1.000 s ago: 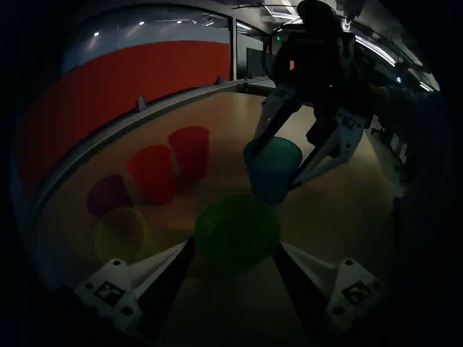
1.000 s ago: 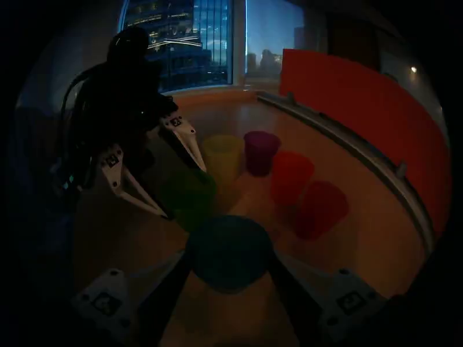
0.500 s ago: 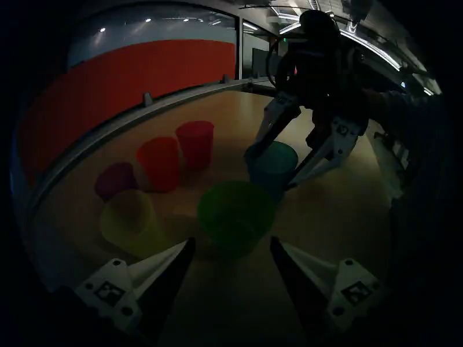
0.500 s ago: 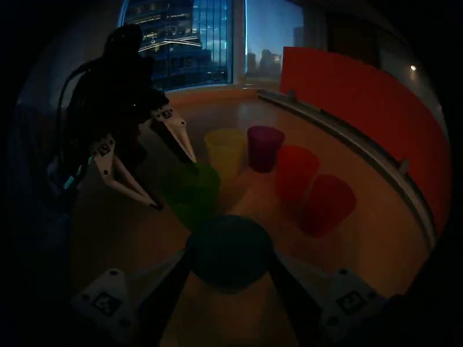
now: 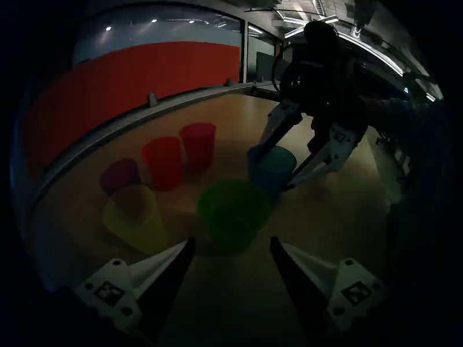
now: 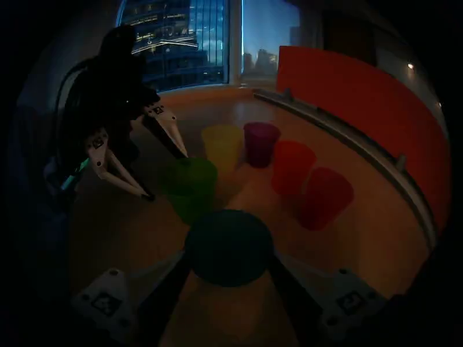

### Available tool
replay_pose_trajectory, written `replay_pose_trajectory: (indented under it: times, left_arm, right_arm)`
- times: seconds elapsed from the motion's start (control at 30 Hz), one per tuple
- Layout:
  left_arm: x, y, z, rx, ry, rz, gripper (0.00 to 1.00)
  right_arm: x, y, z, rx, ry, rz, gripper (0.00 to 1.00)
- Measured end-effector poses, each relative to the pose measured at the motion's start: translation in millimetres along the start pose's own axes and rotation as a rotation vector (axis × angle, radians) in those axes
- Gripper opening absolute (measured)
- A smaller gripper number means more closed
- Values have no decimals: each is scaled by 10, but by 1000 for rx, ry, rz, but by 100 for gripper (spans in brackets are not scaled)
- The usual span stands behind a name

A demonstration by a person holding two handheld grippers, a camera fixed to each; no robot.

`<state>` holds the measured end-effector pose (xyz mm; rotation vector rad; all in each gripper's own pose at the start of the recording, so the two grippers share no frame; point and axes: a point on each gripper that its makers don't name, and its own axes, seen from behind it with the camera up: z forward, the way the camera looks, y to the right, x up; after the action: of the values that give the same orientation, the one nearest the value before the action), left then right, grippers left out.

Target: Pour water

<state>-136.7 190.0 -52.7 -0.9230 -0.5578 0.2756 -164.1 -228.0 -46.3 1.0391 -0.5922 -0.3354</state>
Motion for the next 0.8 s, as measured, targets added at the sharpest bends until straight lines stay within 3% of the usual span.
replay_pose_trajectory:
  times: [0.4, 0.8]
  left_arm:
    - [-7, 20, -125, 23, 13, -23, 96]
    - [18, -72, -397, 117, 72, -67, 96]
  right_arm:
    - [-102, 15, -151, -30, 2, 12, 99]
    - [-274, 63, -505, -109, 43, 52, 99]
